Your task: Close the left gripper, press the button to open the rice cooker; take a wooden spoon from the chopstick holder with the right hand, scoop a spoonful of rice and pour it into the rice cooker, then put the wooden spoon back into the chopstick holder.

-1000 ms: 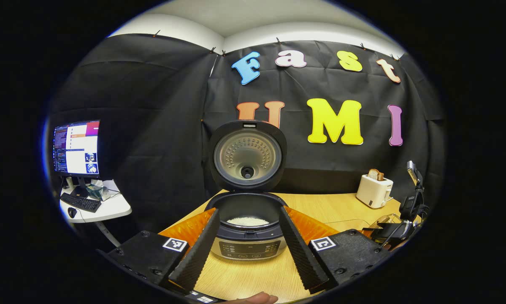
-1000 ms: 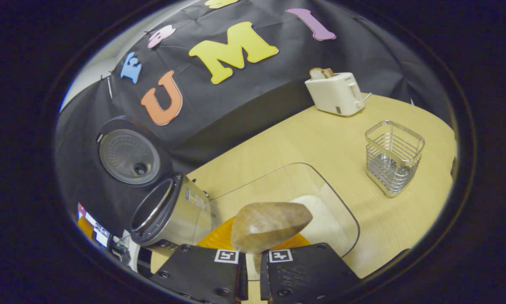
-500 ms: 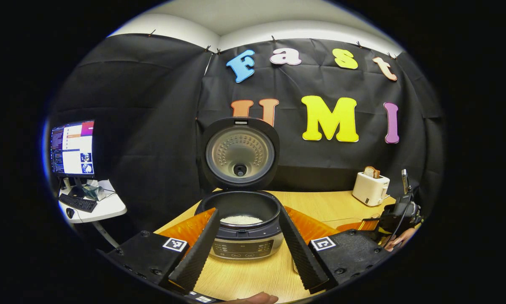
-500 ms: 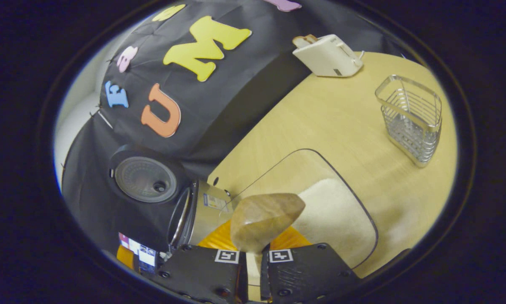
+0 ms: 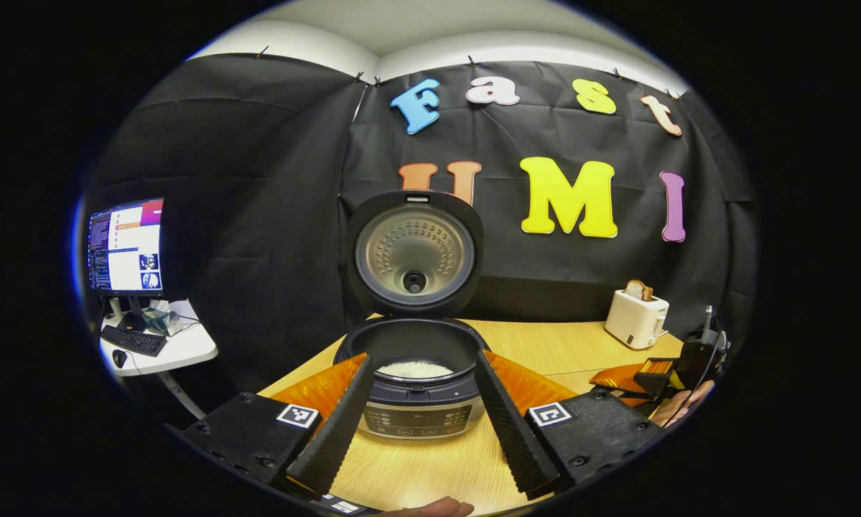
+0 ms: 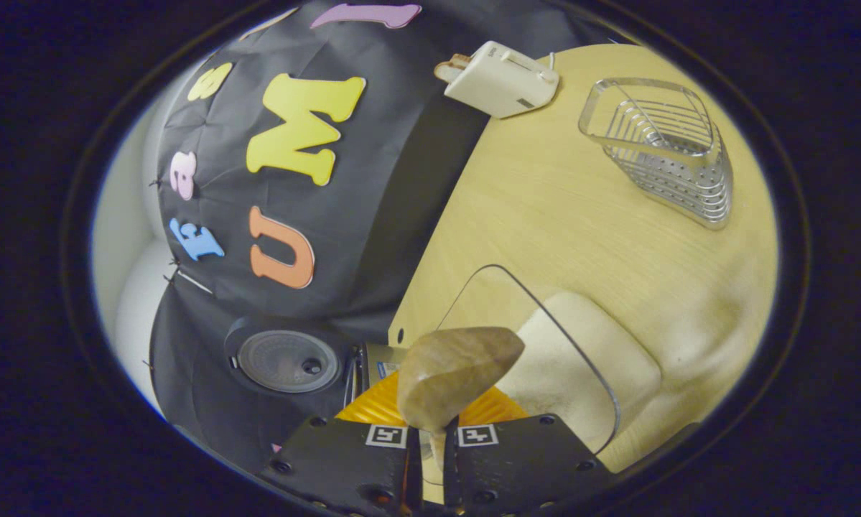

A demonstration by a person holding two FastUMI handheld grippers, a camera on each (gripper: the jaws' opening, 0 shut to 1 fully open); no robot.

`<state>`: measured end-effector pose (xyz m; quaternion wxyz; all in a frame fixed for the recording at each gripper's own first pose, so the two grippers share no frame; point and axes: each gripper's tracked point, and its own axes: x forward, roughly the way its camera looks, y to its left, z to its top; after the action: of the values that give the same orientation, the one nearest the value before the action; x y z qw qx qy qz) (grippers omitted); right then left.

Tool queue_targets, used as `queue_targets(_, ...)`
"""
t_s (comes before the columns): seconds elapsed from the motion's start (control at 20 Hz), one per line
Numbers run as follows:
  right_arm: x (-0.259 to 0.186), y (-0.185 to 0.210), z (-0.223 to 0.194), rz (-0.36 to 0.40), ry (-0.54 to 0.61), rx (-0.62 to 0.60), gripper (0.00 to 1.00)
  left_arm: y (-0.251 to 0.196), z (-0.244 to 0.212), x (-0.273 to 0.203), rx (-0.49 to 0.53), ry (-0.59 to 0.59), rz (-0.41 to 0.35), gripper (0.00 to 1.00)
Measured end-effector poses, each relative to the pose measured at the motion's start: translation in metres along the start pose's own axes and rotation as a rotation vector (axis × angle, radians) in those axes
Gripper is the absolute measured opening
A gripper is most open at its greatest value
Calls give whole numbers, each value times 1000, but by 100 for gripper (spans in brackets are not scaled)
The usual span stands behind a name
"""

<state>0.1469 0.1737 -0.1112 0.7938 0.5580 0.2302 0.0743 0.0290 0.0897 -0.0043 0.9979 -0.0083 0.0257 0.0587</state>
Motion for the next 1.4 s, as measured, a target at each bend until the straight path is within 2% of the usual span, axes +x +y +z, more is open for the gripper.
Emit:
queue_targets(0.2, -12, -2, 12, 18, 11, 96, 11, 1, -3, 2, 4, 12, 6, 91)
queue_targets(0.45, -24, 6, 19, 112, 132, 349, 11, 5, -4, 3, -7, 16, 13, 91)
queue_targets(0.65, -36, 30, 29, 202, 180, 438, 11, 9, -4, 3, -9, 19, 21, 91)
queue_targets(0.9, -41, 51, 35, 218, 156, 435, 11, 11, -3, 1, -6, 15, 17, 91)
queue_targets(1.25, -36, 105, 21, 245, 147, 368, 11, 29, 2, -4, -45, 1, 30, 90)
queue_targets(1.4, -30, 140, 11, 300, 142, 330, 10, 32, 3, -7, -37, -1, 9, 91)
